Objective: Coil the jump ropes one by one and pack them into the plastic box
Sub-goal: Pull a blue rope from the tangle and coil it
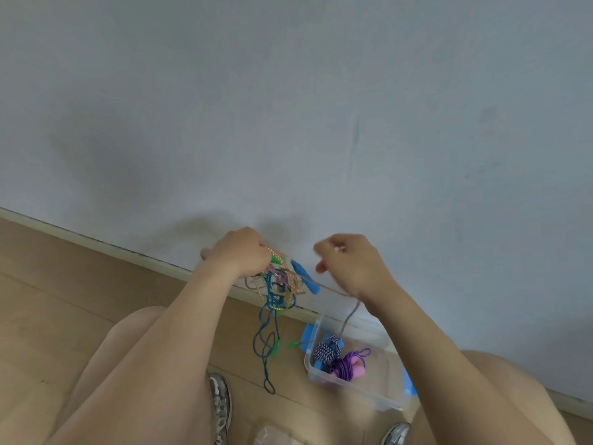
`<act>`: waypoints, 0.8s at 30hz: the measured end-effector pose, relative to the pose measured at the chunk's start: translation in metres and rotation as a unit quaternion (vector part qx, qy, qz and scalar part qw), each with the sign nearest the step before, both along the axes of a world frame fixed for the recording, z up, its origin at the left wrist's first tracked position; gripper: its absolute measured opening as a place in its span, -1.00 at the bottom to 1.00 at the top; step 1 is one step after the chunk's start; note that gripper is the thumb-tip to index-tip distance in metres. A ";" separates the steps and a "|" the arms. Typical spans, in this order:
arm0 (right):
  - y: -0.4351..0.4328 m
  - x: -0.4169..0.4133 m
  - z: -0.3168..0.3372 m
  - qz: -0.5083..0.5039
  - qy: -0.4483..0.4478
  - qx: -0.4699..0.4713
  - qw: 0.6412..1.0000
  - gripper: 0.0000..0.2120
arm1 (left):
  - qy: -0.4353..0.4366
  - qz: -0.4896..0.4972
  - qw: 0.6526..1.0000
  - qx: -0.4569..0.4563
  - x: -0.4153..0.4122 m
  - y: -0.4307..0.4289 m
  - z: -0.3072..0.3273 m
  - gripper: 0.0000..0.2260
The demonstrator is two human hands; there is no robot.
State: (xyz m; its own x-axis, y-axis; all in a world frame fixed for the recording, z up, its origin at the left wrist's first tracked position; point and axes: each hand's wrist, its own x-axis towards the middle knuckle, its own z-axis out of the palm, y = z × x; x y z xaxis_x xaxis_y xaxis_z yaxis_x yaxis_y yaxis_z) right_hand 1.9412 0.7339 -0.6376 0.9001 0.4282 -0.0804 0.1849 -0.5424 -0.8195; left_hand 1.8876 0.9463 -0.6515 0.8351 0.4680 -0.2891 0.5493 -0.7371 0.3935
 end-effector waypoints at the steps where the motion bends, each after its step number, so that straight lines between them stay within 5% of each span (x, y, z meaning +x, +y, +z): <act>1: 0.000 -0.002 -0.004 0.071 -0.017 -0.076 0.994 -0.75 | -0.003 0.012 1.000 0.004 0.000 -0.001 0.000 -0.76; 3: 0.002 -0.008 -0.011 0.179 -0.023 -0.156 0.971 -0.72 | 0.003 0.030 0.999 0.046 0.000 -0.003 -0.002 -0.75; 5: 0.006 -0.009 -0.013 0.214 -0.049 -0.124 0.968 -0.77 | 0.034 0.023 0.995 0.092 0.000 -0.003 -0.004 -0.72; 10: 0.011 -0.004 -0.006 0.007 -0.148 0.176 0.973 -0.81 | 0.027 0.038 0.991 0.122 0.001 -0.001 -0.008 -0.55; 14: 0.016 -0.018 -0.005 -0.035 -0.185 0.260 0.947 -0.77 | 0.027 0.052 0.991 0.122 0.002 0.002 -0.010 -0.58; 18: 0.023 -0.026 -0.007 -0.001 -0.153 0.261 0.953 -0.79 | -0.011 0.032 0.996 0.078 0.003 0.009 -0.011 -0.72; 24: 0.024 -0.027 -0.008 0.046 -0.067 0.260 0.962 -0.81 | -0.106 -0.179 0.965 -0.162 0.002 0.004 0.002 -0.57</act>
